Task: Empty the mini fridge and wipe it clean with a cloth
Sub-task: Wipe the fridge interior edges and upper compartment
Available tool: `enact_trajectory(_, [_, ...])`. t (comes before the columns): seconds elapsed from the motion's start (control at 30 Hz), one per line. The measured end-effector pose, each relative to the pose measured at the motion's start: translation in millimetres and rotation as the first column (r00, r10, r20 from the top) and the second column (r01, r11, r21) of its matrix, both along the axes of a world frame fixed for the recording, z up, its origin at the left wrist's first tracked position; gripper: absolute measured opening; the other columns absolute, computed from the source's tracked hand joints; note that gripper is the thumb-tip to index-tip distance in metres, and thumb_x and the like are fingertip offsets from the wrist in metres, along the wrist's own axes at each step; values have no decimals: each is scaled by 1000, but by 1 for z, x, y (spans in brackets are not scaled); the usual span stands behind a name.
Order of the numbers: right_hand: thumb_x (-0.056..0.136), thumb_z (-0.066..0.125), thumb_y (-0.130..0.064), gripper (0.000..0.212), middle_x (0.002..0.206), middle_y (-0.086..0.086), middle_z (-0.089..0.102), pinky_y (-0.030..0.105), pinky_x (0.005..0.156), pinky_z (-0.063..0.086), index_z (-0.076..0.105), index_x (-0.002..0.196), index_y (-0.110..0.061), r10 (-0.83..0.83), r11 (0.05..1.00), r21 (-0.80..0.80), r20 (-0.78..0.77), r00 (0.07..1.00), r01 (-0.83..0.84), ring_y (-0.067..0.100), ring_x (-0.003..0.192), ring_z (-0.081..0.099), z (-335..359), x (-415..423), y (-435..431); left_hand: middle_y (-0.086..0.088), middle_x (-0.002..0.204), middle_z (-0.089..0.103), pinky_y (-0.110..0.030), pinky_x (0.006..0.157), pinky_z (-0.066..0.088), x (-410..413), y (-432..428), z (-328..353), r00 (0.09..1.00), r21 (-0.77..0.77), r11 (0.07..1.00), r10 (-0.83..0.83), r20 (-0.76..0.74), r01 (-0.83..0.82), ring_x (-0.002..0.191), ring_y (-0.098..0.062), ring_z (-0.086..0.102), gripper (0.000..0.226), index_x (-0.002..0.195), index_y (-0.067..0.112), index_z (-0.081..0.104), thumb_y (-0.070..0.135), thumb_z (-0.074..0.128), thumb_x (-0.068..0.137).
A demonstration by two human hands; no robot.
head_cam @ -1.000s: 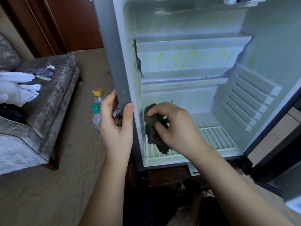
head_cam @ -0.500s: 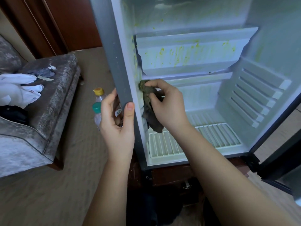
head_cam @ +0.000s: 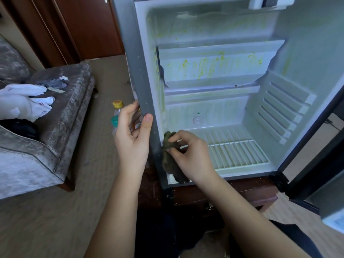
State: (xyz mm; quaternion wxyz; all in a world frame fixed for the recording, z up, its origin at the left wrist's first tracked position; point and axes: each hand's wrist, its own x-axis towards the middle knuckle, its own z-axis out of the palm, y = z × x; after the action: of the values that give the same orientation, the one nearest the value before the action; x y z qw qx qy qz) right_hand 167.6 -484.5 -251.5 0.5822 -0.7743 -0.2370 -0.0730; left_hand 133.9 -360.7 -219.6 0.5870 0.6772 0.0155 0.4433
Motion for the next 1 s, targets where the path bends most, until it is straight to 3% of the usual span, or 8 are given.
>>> enact_trajectory(0.27, [80,73,-8,19,81,-15,66,22,67,53,69,90,-23,-52,969,245,56,997,37,11,76,65,73,3,16,3,113,67,-17,87,47,-7,7,16,991,-33,993,-112,-78,109,102,-1,65,32,107,25,56,-1,62,90])
enact_trajectory(0.43, [78,75,-8,16,80,-17,63,1,67,38,73,91,-16,-92,995,15,-127,988,95,-2,70,57,0,-4,8,-9,125,64,-34,101,49,-8,2,15,989,-108,988,-118,-94,107,114,-18,63,30,106,24,57,-2,60,91])
enact_trajectory(0.5, [77,77,-11,15,82,-13,67,6,67,40,74,91,-15,-77,996,-49,-197,977,69,-6,68,56,-15,-4,5,-10,127,64,-38,105,45,-10,1,17,987,-92,991,-111,-120,100,116,-20,62,27,106,22,57,-1,60,92])
enact_trajectory(0.67, [79,75,-12,15,82,-12,70,16,70,48,73,90,-21,-59,977,191,-166,984,91,-1,69,61,39,3,12,6,117,66,-44,97,51,-17,12,39,977,68,995,-52,-209,67,104,-6,65,25,111,36,55,23,65,92])
enact_trajectory(0.77, [83,70,-13,27,99,-15,66,18,84,48,70,110,-19,-75,922,383,27,997,59,4,94,63,82,-6,22,6,119,63,-22,90,50,-13,10,67,995,240,970,50,-88,-28,105,0,62,34,124,27,50,28,59,92])
enact_trajectory(0.83, [82,67,-13,46,119,-10,58,17,99,40,60,128,-15,-75,944,330,150,986,21,6,114,54,82,-14,31,3,121,61,-11,80,45,-7,6,87,993,282,952,118,33,-122,99,0,62,39,130,12,46,19,57,94])
enact_trajectory(0.93, [78,64,-7,67,137,2,50,12,106,28,45,142,-13,-35,988,151,138,990,14,15,125,44,55,-21,33,-6,131,56,-15,77,47,3,4,111,957,300,917,208,200,-262,99,-13,63,43,135,5,41,16,53,95])
enact_trajectory(1.0, [78,62,-1,68,138,4,50,16,107,29,44,143,-13,-7,998,67,133,991,-2,21,124,46,44,-19,24,-8,137,52,-35,89,51,11,6,120,923,334,877,255,288,-346,109,-19,60,44,137,6,40,16,51,95])
